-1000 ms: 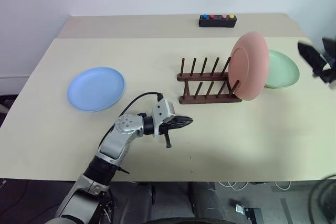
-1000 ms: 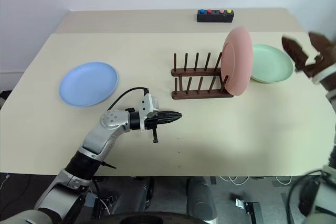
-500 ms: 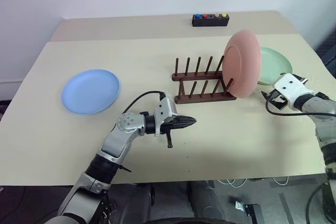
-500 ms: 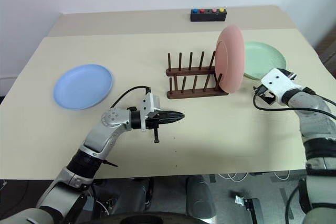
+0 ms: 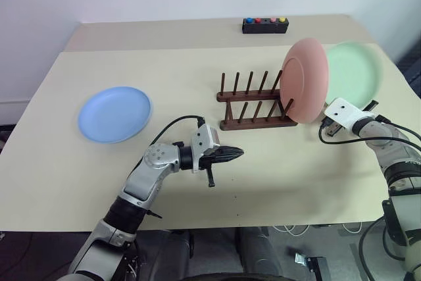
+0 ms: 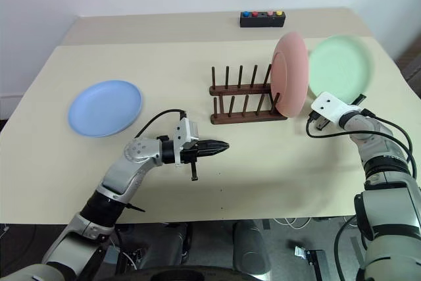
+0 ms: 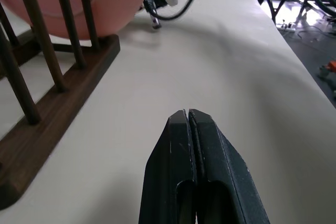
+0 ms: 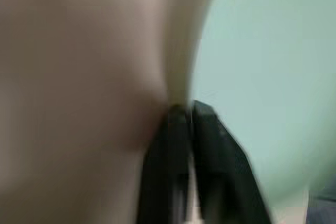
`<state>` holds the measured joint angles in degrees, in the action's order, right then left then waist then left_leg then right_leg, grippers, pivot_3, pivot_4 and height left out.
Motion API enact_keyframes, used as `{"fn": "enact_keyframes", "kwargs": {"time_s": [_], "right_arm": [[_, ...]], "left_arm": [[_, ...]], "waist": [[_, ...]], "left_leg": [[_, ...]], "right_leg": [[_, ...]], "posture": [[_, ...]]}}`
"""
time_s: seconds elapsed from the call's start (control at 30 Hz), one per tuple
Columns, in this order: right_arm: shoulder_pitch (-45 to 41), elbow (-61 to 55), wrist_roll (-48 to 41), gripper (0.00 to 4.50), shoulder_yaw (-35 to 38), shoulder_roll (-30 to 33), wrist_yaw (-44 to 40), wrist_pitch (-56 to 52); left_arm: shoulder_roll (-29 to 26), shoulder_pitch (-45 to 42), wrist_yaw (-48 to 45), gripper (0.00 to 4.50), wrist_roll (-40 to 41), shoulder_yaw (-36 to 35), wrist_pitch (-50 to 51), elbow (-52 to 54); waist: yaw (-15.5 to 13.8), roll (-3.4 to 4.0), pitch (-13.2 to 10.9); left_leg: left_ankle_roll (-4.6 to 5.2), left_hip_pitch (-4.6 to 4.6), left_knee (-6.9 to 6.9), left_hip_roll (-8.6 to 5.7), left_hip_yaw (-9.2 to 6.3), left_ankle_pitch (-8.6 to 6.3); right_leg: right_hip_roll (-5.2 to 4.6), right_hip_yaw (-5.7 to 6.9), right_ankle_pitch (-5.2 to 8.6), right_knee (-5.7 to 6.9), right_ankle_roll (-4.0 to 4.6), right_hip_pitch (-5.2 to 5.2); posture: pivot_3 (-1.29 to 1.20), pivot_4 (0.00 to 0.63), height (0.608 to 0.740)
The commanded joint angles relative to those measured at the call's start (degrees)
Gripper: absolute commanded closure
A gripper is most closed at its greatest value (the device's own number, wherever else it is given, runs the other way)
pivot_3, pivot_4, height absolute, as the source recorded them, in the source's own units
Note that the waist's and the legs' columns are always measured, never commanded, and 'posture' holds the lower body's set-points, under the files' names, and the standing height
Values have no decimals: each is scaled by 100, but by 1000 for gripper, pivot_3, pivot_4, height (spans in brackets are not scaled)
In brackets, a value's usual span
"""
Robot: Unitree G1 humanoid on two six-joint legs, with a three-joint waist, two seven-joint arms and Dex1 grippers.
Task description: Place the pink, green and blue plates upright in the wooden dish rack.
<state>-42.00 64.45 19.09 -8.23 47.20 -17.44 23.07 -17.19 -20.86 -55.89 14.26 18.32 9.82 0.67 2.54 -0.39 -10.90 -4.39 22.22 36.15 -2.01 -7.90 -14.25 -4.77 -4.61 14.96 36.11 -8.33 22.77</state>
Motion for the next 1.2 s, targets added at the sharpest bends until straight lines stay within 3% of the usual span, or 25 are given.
{"fn": "enact_keyframes", "kwargs": {"time_s": [0.03,0.2,0.47,0.6,0.9,1.03,1.2], "right_arm": [[130,-140,-1,4487,105,117,300,137],[568,-878,108,4487,238,481,850,315],[1382,-3104,-528,4487,1447,1159,1016,60],[1247,-4426,-1342,4487,1890,1025,387,-384],[827,-6771,-3275,4487,1835,574,-1318,-1221],[894,-7854,-4776,4487,1709,179,-1947,-2388],[1109,-8624,-5938,4487,1634,-64,-2412,-3468]], "left_arm": [[8,-18,33,4500,62,-64,23,224],[15,-40,42,4500,61,-61,39,224],[-17,-16,53,4500,54,-75,37,207],[12,-58,79,4500,55,-97,4,121],[35,-51,107,4500,56,-132,-63,28],[35,-34,138,4500,56,-147,-60,40],[2,-17,156,4500,46,-162,-53,64]], "waist": [[0,1,1],[-9,2,0],[19,12,0],[15,15,-1],[-19,12,-3],[-21,12,-3],[-50,11,-3]], "left_leg": [[0,0,0,0,0,0],[0,1,1,-1,0,0],[1,2,-1,-1,1,0],[1,-2,0,0,2,0],[1,3,1,0,-4,-1],[1,4,2,1,-8,-1],[1,6,3,1,-10,-1]], "right_leg": [[0,0,0,1,0,0],[0,0,0,1,0,0],[1,-2,0,3,-1,5],[1,-3,0,4,-1,2],[0,0,0,1,-1,0],[0,2,0,2,-1,1],[-1,3,0,2,-1,1]], "posture": [[0,150,740],[0,150,740],[0,150,740],[0,150,740],[0,150,740],[0,150,740],[0,150,740]]}}
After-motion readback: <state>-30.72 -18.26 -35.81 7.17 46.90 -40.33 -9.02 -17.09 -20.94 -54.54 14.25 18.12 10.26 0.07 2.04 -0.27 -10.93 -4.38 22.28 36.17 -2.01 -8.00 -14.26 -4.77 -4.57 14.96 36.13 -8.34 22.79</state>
